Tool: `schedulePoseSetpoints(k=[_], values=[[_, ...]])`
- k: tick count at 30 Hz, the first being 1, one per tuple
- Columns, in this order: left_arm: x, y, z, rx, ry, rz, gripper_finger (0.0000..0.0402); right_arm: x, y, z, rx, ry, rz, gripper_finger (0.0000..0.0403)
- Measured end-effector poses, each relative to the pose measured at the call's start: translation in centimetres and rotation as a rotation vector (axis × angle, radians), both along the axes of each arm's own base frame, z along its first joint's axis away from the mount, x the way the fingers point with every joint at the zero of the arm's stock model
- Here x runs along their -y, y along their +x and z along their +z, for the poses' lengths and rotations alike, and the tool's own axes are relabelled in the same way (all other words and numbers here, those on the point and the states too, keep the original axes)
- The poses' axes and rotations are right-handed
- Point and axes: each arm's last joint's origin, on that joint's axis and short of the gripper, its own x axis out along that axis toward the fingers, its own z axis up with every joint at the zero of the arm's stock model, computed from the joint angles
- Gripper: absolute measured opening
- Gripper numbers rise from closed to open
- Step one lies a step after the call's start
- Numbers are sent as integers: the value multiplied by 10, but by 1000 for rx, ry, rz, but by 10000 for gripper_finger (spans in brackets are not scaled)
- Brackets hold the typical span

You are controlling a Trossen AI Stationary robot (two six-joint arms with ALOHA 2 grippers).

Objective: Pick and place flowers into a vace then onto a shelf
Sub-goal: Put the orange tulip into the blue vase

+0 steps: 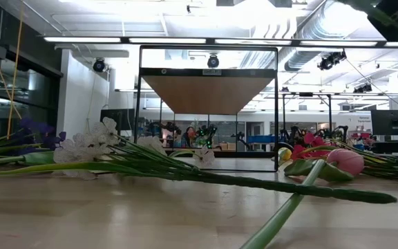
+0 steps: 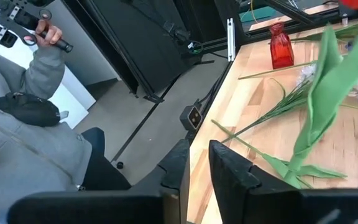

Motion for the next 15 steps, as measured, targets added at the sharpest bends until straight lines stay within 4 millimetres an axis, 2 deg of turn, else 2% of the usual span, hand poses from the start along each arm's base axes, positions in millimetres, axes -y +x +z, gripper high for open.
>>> schedulePoseSetpoints(k=[7,15], values=[[0,0,0,0,0,0,134,-2,5,-3,-29,-20,-20,54],[0,0,0,0,0,0,134,2,9,-6,-59,-29,-107,93]])
